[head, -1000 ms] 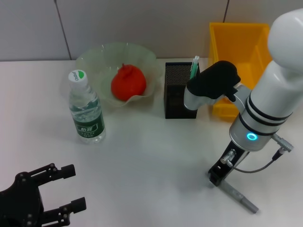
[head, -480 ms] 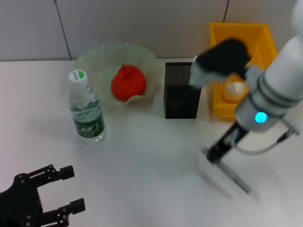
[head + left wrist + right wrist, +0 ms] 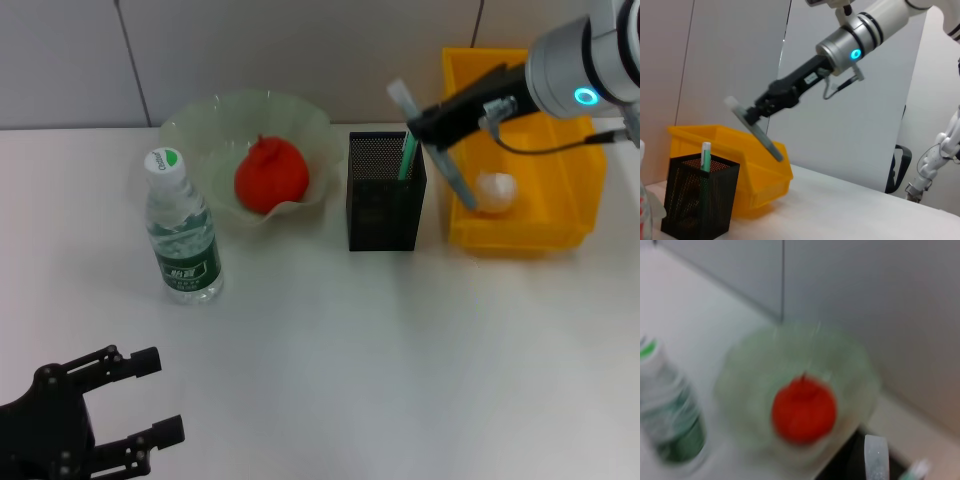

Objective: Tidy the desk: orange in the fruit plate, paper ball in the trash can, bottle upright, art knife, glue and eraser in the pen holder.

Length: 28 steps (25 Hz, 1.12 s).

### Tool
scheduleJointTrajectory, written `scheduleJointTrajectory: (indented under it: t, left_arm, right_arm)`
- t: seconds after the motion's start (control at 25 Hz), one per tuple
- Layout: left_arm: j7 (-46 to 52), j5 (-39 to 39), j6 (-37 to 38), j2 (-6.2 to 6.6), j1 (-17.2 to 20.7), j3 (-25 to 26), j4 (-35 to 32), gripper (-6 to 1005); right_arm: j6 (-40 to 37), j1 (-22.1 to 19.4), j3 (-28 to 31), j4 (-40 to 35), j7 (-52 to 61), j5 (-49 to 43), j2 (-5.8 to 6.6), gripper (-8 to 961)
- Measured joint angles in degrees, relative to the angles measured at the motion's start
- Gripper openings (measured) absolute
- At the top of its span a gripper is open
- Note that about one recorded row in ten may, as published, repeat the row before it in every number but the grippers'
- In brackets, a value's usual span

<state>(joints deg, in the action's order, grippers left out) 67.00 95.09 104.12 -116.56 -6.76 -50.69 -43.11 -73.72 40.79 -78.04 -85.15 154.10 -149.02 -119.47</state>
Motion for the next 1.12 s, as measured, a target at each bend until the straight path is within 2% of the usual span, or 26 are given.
scheduleJointTrajectory:
  t: [0.12,0.4,0.56,0.68,1.12]
  left_arm:
    - [0.2,0.0,0.0,-0.39,-0.3,0.4,0.0,774]
    - [0.4,0.0,-0.5,-0.75,-0.9,1.3,0.0,775]
    - [0.5,0.0,-0.8,-1.01,-1.1,1.3,0.0,775]
    - [0.5,-0.1,-0.9,-1.08,-1.2,1.3,0.0,775]
    - [0.7,-0.1,-1.3,-1.25,-1.8,1.5,0.0,775]
  right_arm:
    - [7.4,-0.1,-0.2,3.4,-2.6,1.8,-0.01,131]
    - [22.1,-0.6,-0.2,12.2,-14.8,13.9,0.04,130]
    - [27.3,-0.3,-0.2,17.1,-20.8,19.0,0.11,129]
    - [28.9,-0.2,-0.5,18.8,-21.7,19.3,0.11,136]
    - [37.2,0.0,-7.6,25.4,-22.7,20.9,0.02,163]
